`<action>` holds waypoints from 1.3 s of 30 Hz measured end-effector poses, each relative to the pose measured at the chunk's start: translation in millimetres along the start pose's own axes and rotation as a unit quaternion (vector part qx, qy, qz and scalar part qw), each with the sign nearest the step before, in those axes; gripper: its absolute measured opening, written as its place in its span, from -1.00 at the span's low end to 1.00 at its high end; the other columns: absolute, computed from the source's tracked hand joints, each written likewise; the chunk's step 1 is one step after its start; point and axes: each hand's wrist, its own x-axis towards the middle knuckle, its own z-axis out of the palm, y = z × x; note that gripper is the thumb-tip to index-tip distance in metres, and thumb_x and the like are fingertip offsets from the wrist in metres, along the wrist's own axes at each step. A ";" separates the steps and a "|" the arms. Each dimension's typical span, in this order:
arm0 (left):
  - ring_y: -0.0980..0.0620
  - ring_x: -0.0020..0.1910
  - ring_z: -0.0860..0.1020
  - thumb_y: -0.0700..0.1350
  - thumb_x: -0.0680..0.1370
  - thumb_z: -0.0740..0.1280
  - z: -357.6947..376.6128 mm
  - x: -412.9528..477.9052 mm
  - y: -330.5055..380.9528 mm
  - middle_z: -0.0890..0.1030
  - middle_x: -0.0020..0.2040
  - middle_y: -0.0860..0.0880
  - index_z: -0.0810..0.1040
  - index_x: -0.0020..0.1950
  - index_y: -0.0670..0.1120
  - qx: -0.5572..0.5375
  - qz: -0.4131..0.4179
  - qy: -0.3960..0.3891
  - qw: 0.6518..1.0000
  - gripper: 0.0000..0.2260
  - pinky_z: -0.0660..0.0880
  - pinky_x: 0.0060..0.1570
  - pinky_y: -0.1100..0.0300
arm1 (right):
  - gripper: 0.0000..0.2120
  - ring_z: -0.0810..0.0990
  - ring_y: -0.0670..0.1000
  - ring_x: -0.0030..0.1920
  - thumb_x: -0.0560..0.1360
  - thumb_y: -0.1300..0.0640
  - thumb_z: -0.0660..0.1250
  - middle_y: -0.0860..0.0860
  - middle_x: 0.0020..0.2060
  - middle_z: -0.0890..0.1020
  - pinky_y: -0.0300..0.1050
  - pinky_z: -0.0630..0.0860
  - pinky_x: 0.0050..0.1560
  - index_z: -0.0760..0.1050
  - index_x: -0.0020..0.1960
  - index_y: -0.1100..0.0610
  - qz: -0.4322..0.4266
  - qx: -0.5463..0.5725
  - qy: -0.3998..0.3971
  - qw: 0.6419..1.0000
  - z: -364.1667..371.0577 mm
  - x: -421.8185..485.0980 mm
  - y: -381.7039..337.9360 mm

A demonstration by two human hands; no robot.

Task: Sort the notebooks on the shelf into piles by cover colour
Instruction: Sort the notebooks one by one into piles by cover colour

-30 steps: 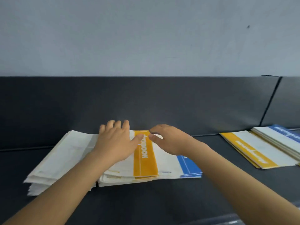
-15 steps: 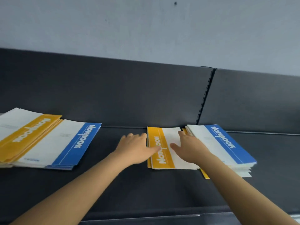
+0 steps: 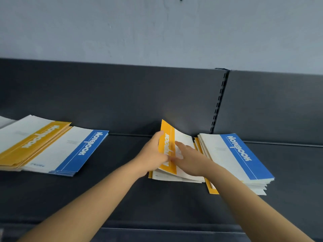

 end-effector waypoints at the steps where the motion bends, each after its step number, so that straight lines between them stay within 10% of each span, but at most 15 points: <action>1: 0.07 0.19 0.53 -0.32 0.48 0.41 0.1 1.0 -1.1 0.47 0.31 0.10 0.13 0.56 0.08 -0.048 -0.011 -0.005 0.999 -0.24 0.53 0.17 0.10 | -0.43 0.29 0.13 0.42 0.61 -0.09 0.15 0.08 0.46 0.26 -0.03 0.27 0.33 0.06 0.52 0.08 -0.014 0.001 0.005 1.000 -1.2 1.2 -1.2; 9: 0.01 -0.11 0.69 -0.34 0.48 0.42 -50.3 -1.5 -14.8 0.72 -0.02 -0.09 0.60 0.22 -0.14 -0.167 -0.043 0.007 0.985 -0.68 0.60 -0.21 0.22 | -0.05 -0.39 0.11 0.50 0.31 -0.46 0.24 0.01 0.54 -0.23 0.29 -0.33 0.43 -0.11 0.53 -0.17 -0.024 -0.089 0.110 0.990 -18.3 12.0 18.3; 13: -0.01 -0.12 0.70 -0.22 0.42 0.51 -71.6 -5.1 -10.3 0.73 -0.10 -0.09 0.68 -0.01 -0.09 -0.109 -0.017 -0.006 0.994 -0.83 0.60 -0.13 0.22 | 0.07 -0.50 0.04 0.45 0.20 -0.58 0.18 -0.01 0.54 -0.26 0.31 -0.55 0.31 -0.15 0.53 -0.19 -0.187 -0.295 0.109 0.931 -22.0 17.2 -6.3; 16: 0.02 -0.15 0.70 -0.13 0.35 0.57 -81.3 -6.0 -5.8 0.72 -0.15 -0.04 0.69 -0.09 -0.07 -0.077 -0.014 0.025 0.997 -0.82 0.60 -0.15 0.19 | -0.37 0.24 0.04 0.43 0.30 -0.39 0.36 -0.01 0.29 0.45 0.19 -0.19 0.47 0.41 0.23 -0.06 -0.192 -0.184 0.048 0.963 -17.5 23.5 -42.7; 18: 0.00 -0.15 0.70 -0.11 0.32 0.59 -90.0 -8.7 -7.7 0.72 -0.14 -0.05 0.69 -0.06 -0.11 -0.086 -0.023 0.053 0.995 -0.76 0.61 -0.13 0.14 | -0.68 0.53 -0.05 -0.09 0.36 -0.20 0.45 -0.07 -0.20 0.55 -0.09 0.42 0.08 0.49 -0.15 0.03 -0.174 -0.054 0.045 0.982 -17.6 29.7 -56.5; 21: -0.07 -0.05 0.69 -0.11 0.40 0.53 -117.0 -18.9 -17.0 0.72 -0.06 -0.11 0.66 0.04 -0.19 -0.144 -0.049 0.057 0.987 -0.73 0.59 0.01 0.06 | -0.70 0.51 -0.09 -0.36 0.40 -0.06 0.47 -0.04 -0.38 0.55 -0.22 0.41 -0.34 0.51 -0.27 0.16 -0.155 0.046 0.072 0.984 -20.9 36.6 -68.8; 26: -0.07 -0.14 0.67 -0.09 0.45 0.43 -184.0 -38.4 -44.5 0.70 -0.04 -0.12 0.62 0.09 -0.15 -0.202 -0.045 0.024 0.978 -0.75 0.61 -0.22 0.16 | -0.72 0.70 0.09 -0.22 0.48 0.04 0.41 0.12 -0.20 0.71 0.06 0.65 -0.09 0.56 -0.01 0.28 -0.089 0.314 0.110 0.939 -8.5 50.3 -108.5; 32: -0.03 0.04 0.67 -0.22 0.53 0.41 -283.6 -41.1 -94.6 0.69 0.07 -0.05 0.55 0.23 -0.13 -0.156 -0.013 0.060 0.986 -0.72 0.59 0.06 0.03 | -0.89 0.71 0.08 -0.15 0.56 0.17 0.30 0.08 -0.11 0.70 0.05 0.63 -0.17 0.51 0.09 0.13 -0.013 0.488 0.092 0.868 66.2 88.8 -218.5; 39: 0.07 0.04 0.61 -0.19 0.42 0.53 -409.6 -35.6 -152.3 0.59 0.13 0.05 0.39 0.30 -0.01 -0.071 0.012 0.081 0.994 -0.47 0.58 -0.09 0.15 | -0.59 0.57 0.06 0.14 0.50 0.15 0.40 -0.04 0.14 0.55 0.05 0.52 0.16 0.35 0.29 0.07 0.064 0.442 0.172 0.878 149.7 140.7 -346.9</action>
